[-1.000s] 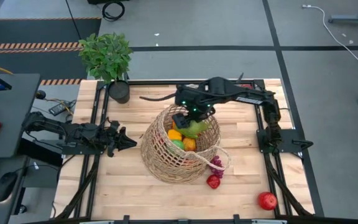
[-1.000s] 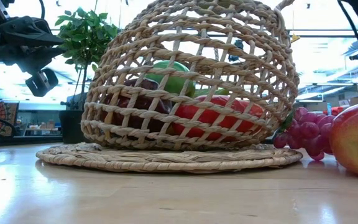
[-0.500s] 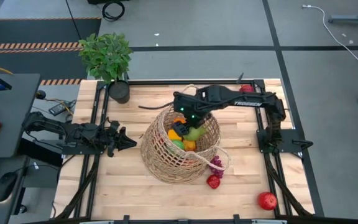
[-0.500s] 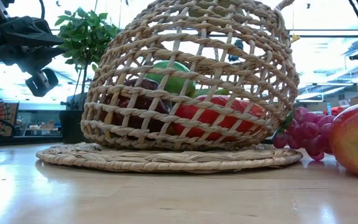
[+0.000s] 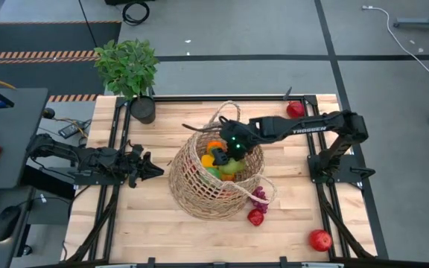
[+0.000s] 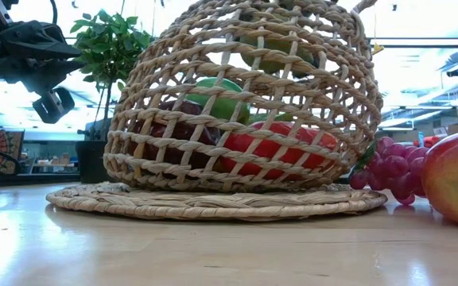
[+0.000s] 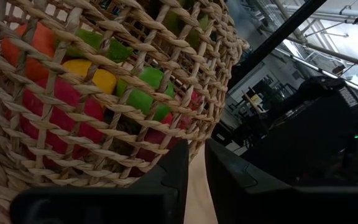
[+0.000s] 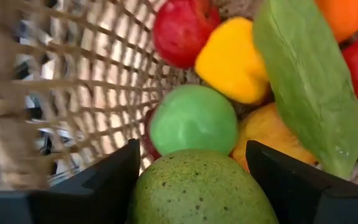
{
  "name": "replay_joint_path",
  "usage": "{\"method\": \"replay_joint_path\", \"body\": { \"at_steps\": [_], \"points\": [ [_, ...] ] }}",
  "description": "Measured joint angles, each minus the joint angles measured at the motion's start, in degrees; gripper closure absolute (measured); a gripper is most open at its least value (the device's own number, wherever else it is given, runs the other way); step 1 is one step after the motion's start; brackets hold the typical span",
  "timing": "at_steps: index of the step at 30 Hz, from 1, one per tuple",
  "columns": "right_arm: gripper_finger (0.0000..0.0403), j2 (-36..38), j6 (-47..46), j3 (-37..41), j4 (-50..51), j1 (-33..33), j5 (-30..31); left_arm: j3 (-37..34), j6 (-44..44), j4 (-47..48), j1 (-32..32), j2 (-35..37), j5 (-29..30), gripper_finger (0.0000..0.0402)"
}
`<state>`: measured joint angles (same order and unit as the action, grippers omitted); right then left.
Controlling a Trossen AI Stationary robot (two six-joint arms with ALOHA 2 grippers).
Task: Build produce basket
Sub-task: Put the green pear into the brown basket, then put the red apple into the brown basket
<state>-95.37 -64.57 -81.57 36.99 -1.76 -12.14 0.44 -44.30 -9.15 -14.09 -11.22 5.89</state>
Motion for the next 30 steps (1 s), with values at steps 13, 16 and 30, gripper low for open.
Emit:
{"method": "replay_joint_path", "body": {
  "at_steps": [13,16,30],
  "points": [
    [0.0033,1.87,-1.38,6.11,-7.34,-0.14,-7.78,-0.01,0.01,0.00,-0.01,-0.01,0.01,0.0339],
    [0.0011,4.13,-1.25,6.11,-6.12,-0.37,-8.84,0.00,0.03,0.00,-0.02,0.00,0.00,0.0339],
    [0.0023,27.75,-11.12,4.90,16.03,13.37,7.69,0.00,0.01,-0.02,-0.02,0.00,0.01,0.0339]
  ]
}}
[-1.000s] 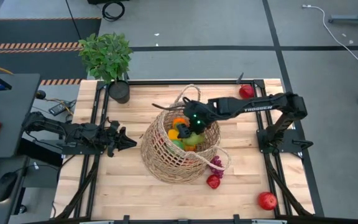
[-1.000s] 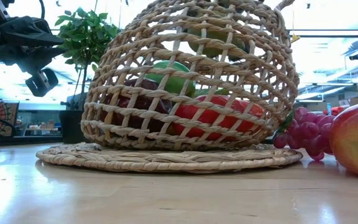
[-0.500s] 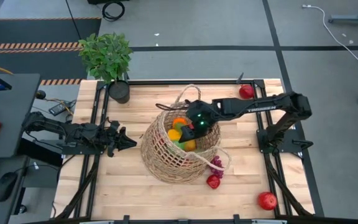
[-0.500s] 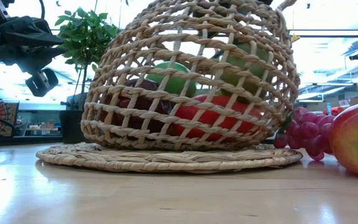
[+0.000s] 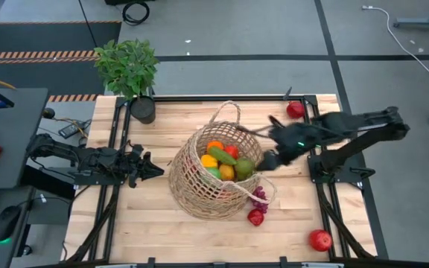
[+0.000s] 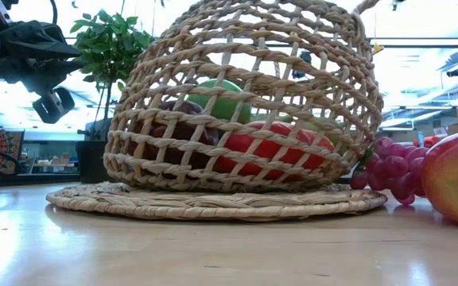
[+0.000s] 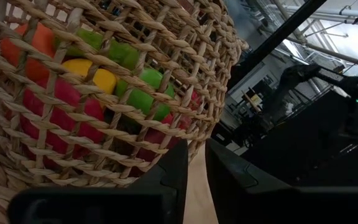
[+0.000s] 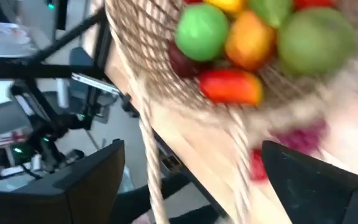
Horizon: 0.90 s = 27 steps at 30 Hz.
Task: Build produce basket
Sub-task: Put the red apple into the brown basket
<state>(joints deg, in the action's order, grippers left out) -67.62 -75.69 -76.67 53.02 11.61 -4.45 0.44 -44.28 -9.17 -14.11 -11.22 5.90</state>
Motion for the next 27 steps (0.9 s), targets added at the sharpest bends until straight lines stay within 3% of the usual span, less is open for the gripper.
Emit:
{"method": "replay_joint_path", "body": {
  "at_steps": [5,17,27],
  "points": [
    [0.0026,1.97,-3.77,-2.99,7.21,9.24,7.06,0.00,-0.01,0.00,0.00,-0.02,-0.01,0.0344],
    [0.0032,-0.70,-0.19,-3.05,9.16,28.11,9.58,-0.01,-0.03,0.02,0.02,0.00,0.01,0.0342],
    [0.0033,-15.30,5.98,-3.03,8.67,40.87,20.54,0.00,0.01,0.01,0.00,-0.01,0.01,0.0342]
  ]
}}
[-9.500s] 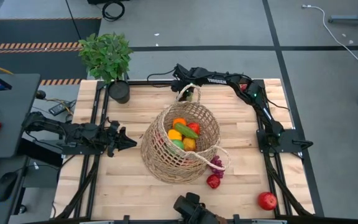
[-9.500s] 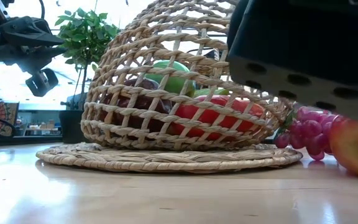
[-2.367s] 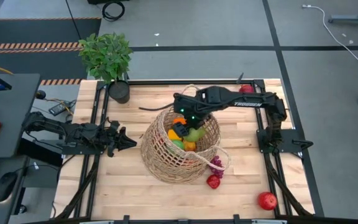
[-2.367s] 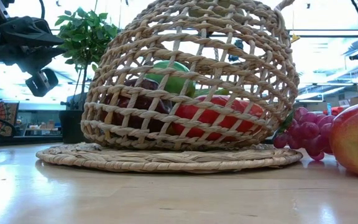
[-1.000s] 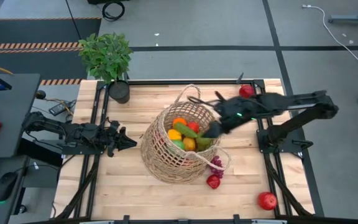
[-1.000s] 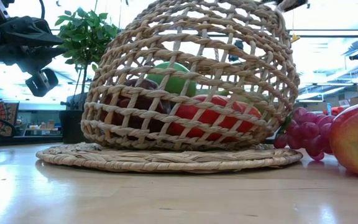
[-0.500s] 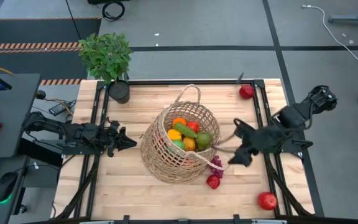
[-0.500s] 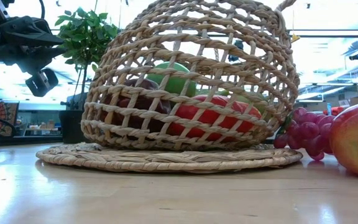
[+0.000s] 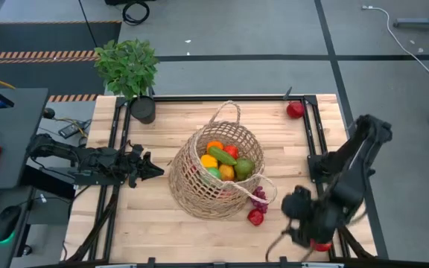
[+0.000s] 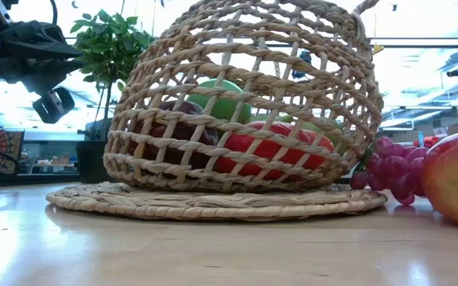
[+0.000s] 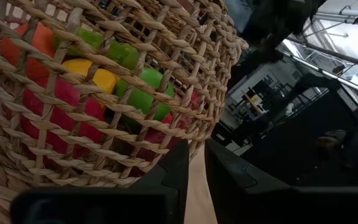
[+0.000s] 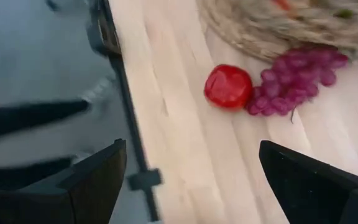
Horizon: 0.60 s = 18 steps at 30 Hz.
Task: Build produce basket
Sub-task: Put the red apple into the brown basket
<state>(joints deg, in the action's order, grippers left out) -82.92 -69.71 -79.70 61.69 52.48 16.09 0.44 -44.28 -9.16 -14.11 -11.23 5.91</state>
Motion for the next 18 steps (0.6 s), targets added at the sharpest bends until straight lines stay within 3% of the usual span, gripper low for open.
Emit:
{"method": "replay_joint_path", "body": {
  "at_steps": [7,18],
  "points": [
    [0.0033,-13.41,10.32,0.02,-6.26,7.32,7.42,-0.01,0.01,0.00,0.01,0.00,-0.02,0.0342],
    [0.0033,-25.87,15.71,0.07,-7.18,3.44,4.56,-0.01,-0.01,0.01,0.01,0.00,0.00,0.0339]
  ]
}}
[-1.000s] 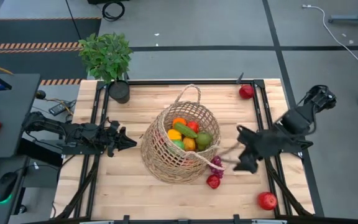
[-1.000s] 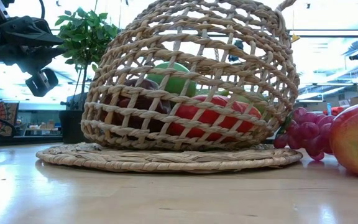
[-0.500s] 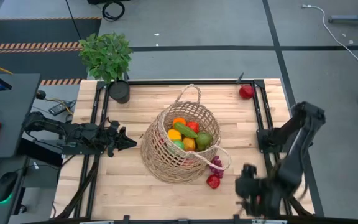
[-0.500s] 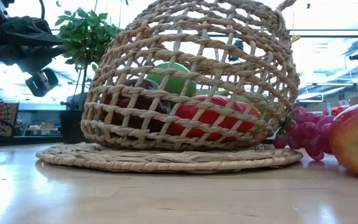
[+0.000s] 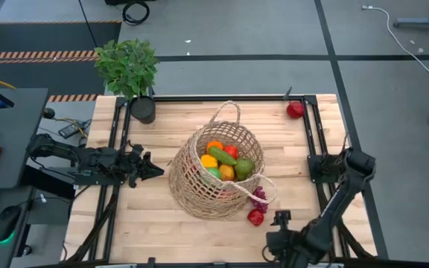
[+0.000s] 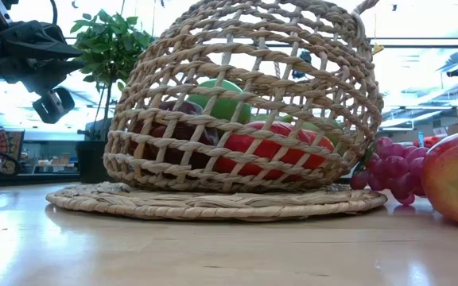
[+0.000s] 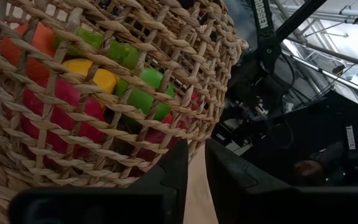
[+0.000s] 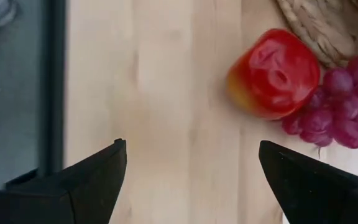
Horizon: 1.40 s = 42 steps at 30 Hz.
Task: Build produce basket
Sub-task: Put the red apple into the brown basket
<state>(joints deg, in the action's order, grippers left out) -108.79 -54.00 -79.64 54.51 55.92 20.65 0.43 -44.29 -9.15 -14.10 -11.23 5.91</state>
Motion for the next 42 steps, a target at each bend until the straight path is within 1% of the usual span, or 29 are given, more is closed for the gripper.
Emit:
{"method": "replay_joint_path", "body": {
  "at_steps": [2,3,9,11,15,17,20,23,27,30,34,36,42],
  "points": [
    [0.0033,-0.72,0.54,0.00,0.04,-1.26,-0.29,0.00,-0.03,-0.02,0.01,0.00,0.01,0.0339],
    [0.0033,-0.85,0.66,0.00,-0.09,-1.79,0.64,0.01,-0.03,-0.02,-0.01,0.00,-0.01,0.0339],
    [0.0033,-0.83,-0.17,0.00,-1.61,-3.79,12.89,0.01,-0.01,0.00,0.01,0.00,0.01,0.0344],
    [0.0033,-0.83,-0.16,0.00,-3.86,-4.32,15.65,-0.01,-0.03,-0.02,0.01,-0.02,-0.02,0.0344],
    [0.0033,-0.84,0.19,2.78,-12.82,-5.05,19.26,0.00,-0.01,-0.01,0.00,-0.01,0.01,0.0340],
    [0.0033,-0.87,-1.43,4.32,-13.90,-5.30,19.85,0.00,-0.01,-0.01,0.01,0.00,-0.01,0.0339],
    [0.0034,-0.71,-6.21,6.47,-13.43,-5.48,21.34,0.01,0.01,-0.01,0.00,0.00,0.00,0.0340],
    [0.0035,-0.48,-8.14,7.87,-13.70,-5.13,21.73,0.02,0.01,-0.01,0.00,-0.01,0.00,0.0343],
    [0.0034,-0.44,-8.46,10.95,-18.08,-5.05,20.01,0.01,0.01,-0.02,-0.01,-0.01,0.01,0.0342],
    [0.0035,-0.44,-9.20,12.90,-20.32,-5.07,19.86,0.01,-0.02,0.00,0.00,-0.01,0.00,0.0339],
    [0.0035,-0.44,-10.37,14.96,-20.68,-5.41,19.95,0.00,-0.01,-0.01,0.00,0.00,0.00,0.0340],
    [0.0035,-0.44,-10.80,15.77,-21.14,-5.69,18.97,0.01,-0.02,-0.02,0.00,-0.01,0.00,0.0343],
    [0.0038,-0.52,-10.18,16.54,-23.02,-5.85,18.48,0.00,0.01,0.00,0.01,0.00,-0.02,0.0346]
  ]
}}
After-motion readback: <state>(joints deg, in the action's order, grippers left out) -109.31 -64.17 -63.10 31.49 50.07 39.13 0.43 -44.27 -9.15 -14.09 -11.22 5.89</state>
